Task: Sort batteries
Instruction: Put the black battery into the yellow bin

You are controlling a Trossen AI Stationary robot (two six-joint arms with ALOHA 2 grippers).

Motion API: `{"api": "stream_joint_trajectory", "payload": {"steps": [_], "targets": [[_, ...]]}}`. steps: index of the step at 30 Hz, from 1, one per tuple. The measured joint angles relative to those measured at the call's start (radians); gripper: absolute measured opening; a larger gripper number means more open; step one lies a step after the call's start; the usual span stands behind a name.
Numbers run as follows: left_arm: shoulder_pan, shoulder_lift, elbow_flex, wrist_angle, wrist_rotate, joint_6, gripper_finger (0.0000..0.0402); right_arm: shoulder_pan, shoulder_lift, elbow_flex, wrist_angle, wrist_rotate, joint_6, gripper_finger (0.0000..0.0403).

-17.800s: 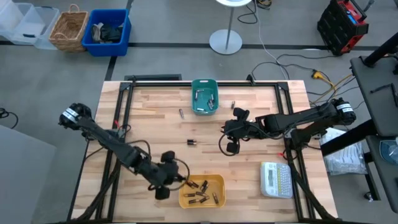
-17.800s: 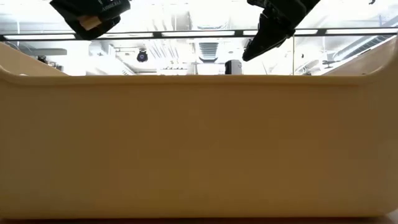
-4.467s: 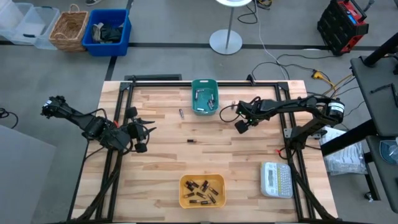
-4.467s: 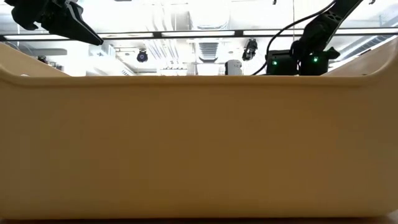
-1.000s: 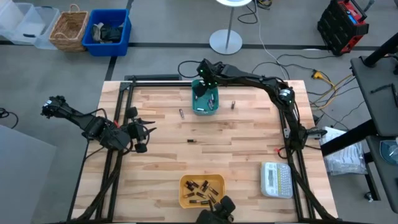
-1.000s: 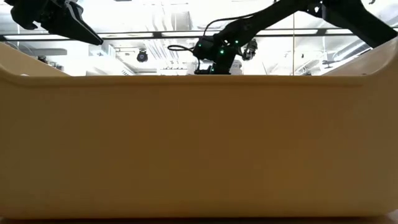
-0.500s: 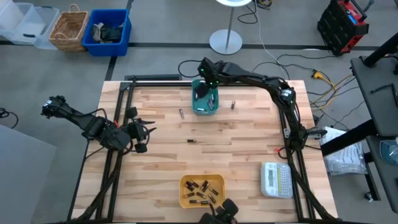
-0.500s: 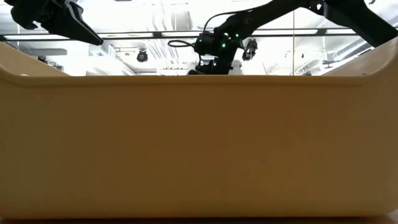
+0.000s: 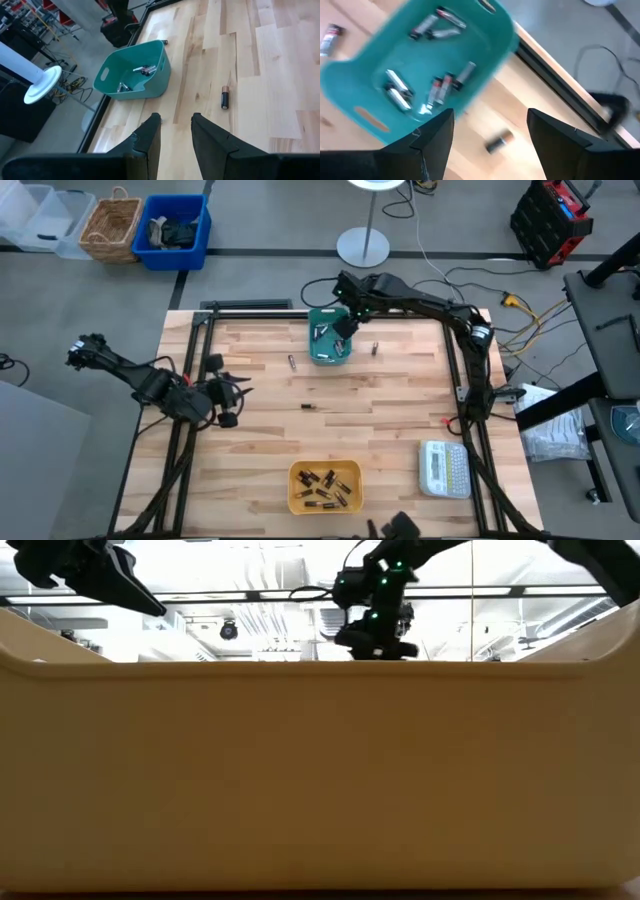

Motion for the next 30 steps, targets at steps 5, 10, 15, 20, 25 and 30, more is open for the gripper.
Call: {"api": "stream_joint_trajectory", "payload": {"steps": [5, 10, 15, 20, 25, 30], "targets": [[0.000, 0.018, 0.000, 0.000, 0.000, -0.004, 0.0090, -0.008, -0.057, -0.063, -0.046, 0.045, 0.057, 0.0237], [0.000, 0.025, 0.000, 0.006, 0.000, -0.008, 0.0090, -0.016, -0.111, -0.174, -0.044, 0.060, 0.097, 0.0231], [0.000, 0.023, 0.000, 0.006, 0.000, -0.015, 0.0090, -0.024, -0.153, -0.315, -0.006, 0.060, 0.148, 0.0235], [0.000, 0.024, 0.000, 0.006, 0.000, -0.015, 0.0090, -0.026, -0.176, -0.466, 0.101, 0.059, 0.203, 0.0242], [0.000, 0.024, 0.000, 0.005, 0.000, -0.009, 0.0090, -0.036, -0.176, -0.581, 0.197, 0.056, 0.263, 0.0242], [0.000, 0.024, 0.000, 0.007, 0.000, 0.002, 0.0090, -0.059, -0.176, -0.656, 0.325, 0.018, 0.289, 0.0229]]}}
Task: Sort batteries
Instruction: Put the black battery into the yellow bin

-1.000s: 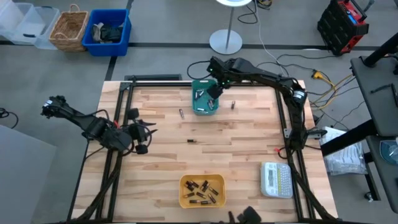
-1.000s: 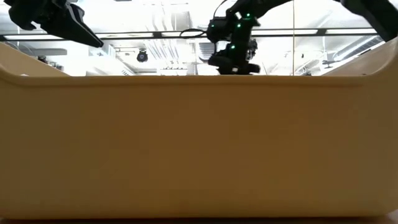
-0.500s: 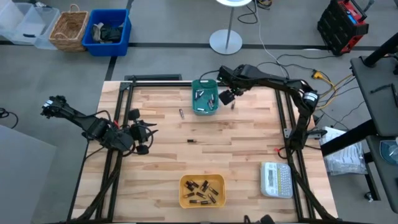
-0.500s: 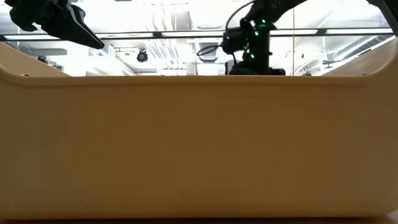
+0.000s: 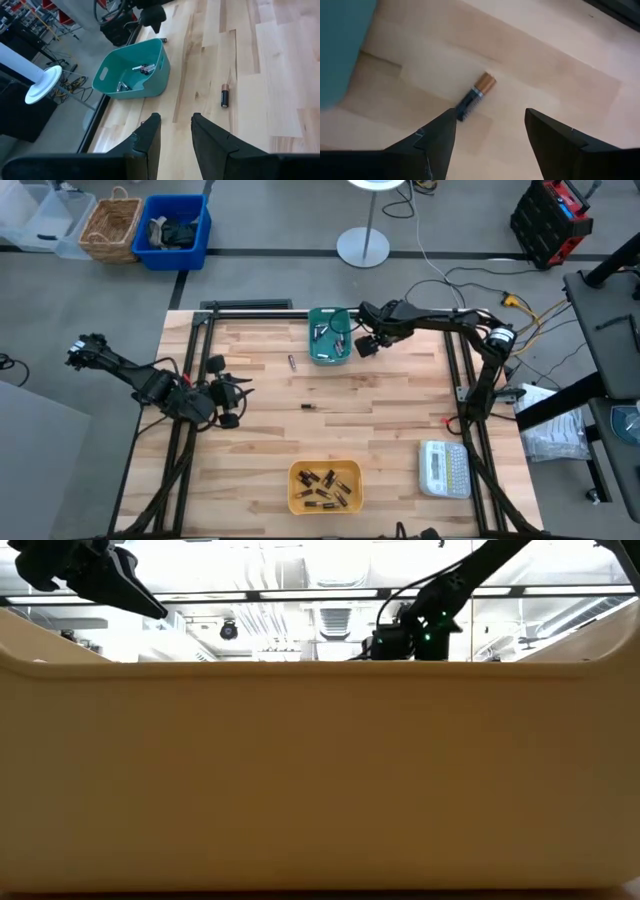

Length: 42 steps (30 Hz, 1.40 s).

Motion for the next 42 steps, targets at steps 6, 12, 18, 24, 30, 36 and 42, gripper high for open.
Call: {"api": "stream_joint_trajectory", "payload": {"steps": [6, 12, 18, 24, 30, 36, 42], "targets": [[0.000, 0.000, 0.000, 0.001, 0.000, 0.022, 0.0090, -0.017, 0.000, -0.034, 0.085, -0.011, 0.025, 0.0225], [0.000, 0.000, 0.000, 0.009, 0.000, 0.029, 0.0090, -0.017, 0.005, -0.056, 0.125, -0.009, 0.043, 0.0227], [0.000, 0.000, 0.001, 0.008, 0.000, 0.029, 0.0090, -0.017, 0.042, -0.070, 0.157, -0.004, 0.050, 0.0220], [0.000, 0.000, 0.002, 0.009, 0.000, 0.029, 0.0090, -0.017, 0.080, -0.072, 0.157, -0.003, 0.050, 0.0219], [0.000, 0.000, 0.002, 0.009, 0.000, 0.029, 0.0090, -0.017, 0.097, -0.080, 0.162, -0.002, 0.050, 0.0219], [0.000, 0.000, 0.002, 0.009, 0.000, 0.029, 0.0090, -0.016, 0.097, -0.087, 0.163, -0.002, 0.045, 0.0219], [0.000, 0.000, 0.002, 0.009, 0.000, 0.029, 0.0090, -0.016, 0.097, -0.092, 0.168, -0.010, 0.039, 0.0197]]}}
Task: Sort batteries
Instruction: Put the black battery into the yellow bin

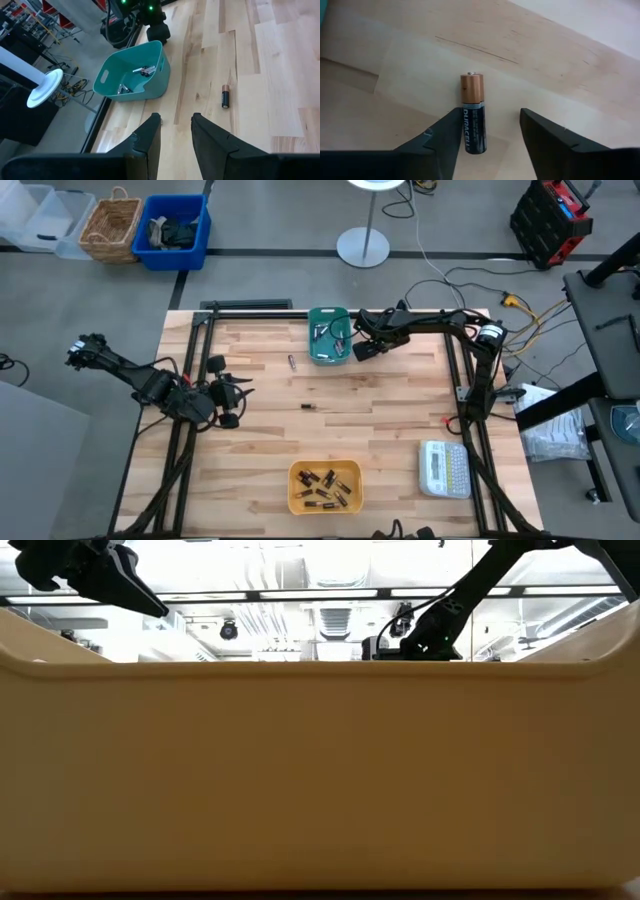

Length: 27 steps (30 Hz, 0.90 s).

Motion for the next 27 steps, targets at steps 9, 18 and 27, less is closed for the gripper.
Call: {"api": "stream_joint_trajectory", "payload": {"steps": [9, 18, 27], "targets": [[0.000, 0.000, 0.000, 0.000, 0.000, 0.000, 0.0090, 0.000, 0.002, -0.004, 0.005, -0.008, -0.008, 0.0106], [0.000, 0.000, 0.000, 0.000, 0.000, 0.000, 0.0090, 0.000, 0.002, -0.004, -0.002, -0.021, -0.022, 0.0037], [0.000, 0.000, 0.000, 0.000, 0.000, 0.000, 0.0090, -0.009, -0.036, -0.007, -0.013, -0.036, -0.052, 0.0042]]}}
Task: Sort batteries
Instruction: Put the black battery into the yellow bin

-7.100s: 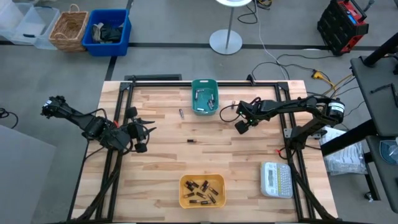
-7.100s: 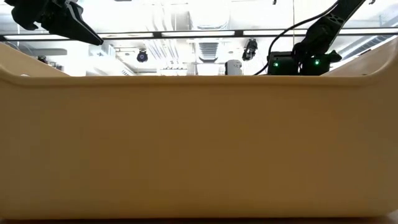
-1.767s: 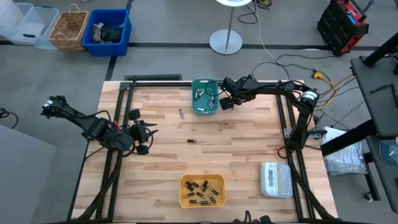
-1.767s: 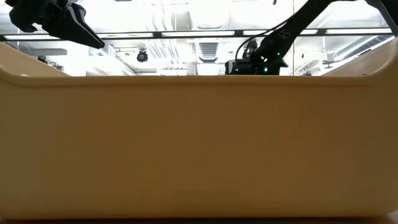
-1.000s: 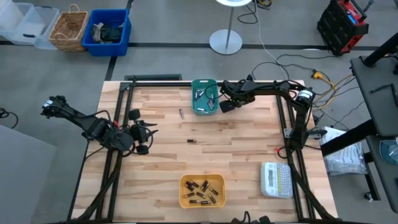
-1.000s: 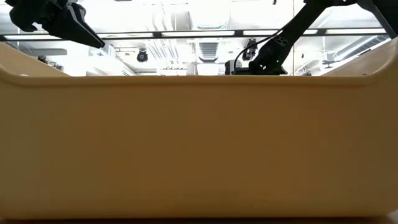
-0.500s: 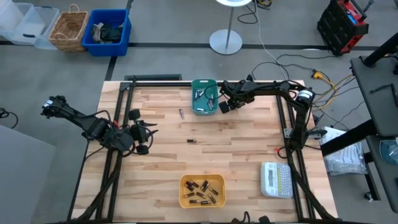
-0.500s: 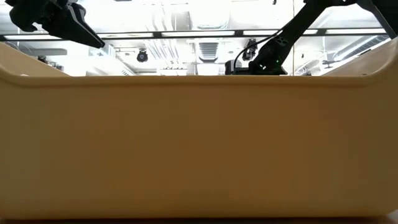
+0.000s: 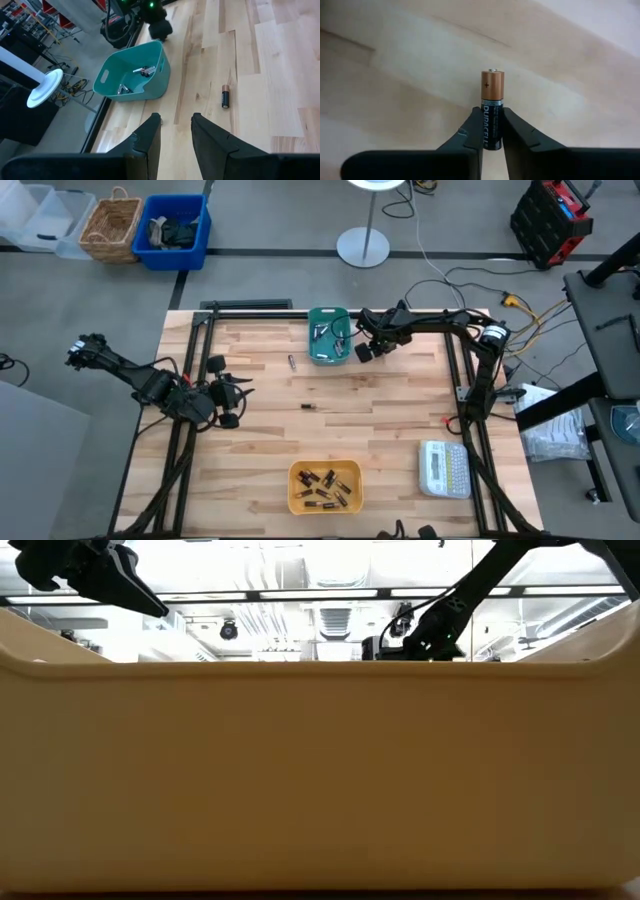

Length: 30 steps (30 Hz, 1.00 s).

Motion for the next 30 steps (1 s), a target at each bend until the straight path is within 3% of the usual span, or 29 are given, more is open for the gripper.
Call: {"api": "stream_joint_trajectory", "payload": {"steps": [9, 14, 19, 24, 30], "targets": [[0.000, 0.000, 0.000, 0.000, 0.000, 0.000, 0.0090, 0.044, -0.280, 0.001, -0.130, 0.000, -0.018, 0.0038], [0.000, 0.000, 0.000, 0.051, 0.000, 0.011, 0.0090, 0.191, -0.460, 0.001, -0.126, 0.005, -0.036, 0.0036], [0.000, 0.000, 0.000, 0.078, 0.000, 0.041, 0.0090, 0.415, -0.583, 0.001, -0.044, 0.007, -0.091, 0.0037], [0.000, 0.000, 0.000, 0.099, 0.000, 0.059, 0.0090, 0.654, -0.616, -0.039, 0.204, 0.020, -0.257, 0.0037], [0.000, 0.000, 0.001, 0.141, 0.000, 0.083, 0.0090, 0.919, -0.547, -0.233, 0.858, 0.006, -0.620, 0.0036]]}}
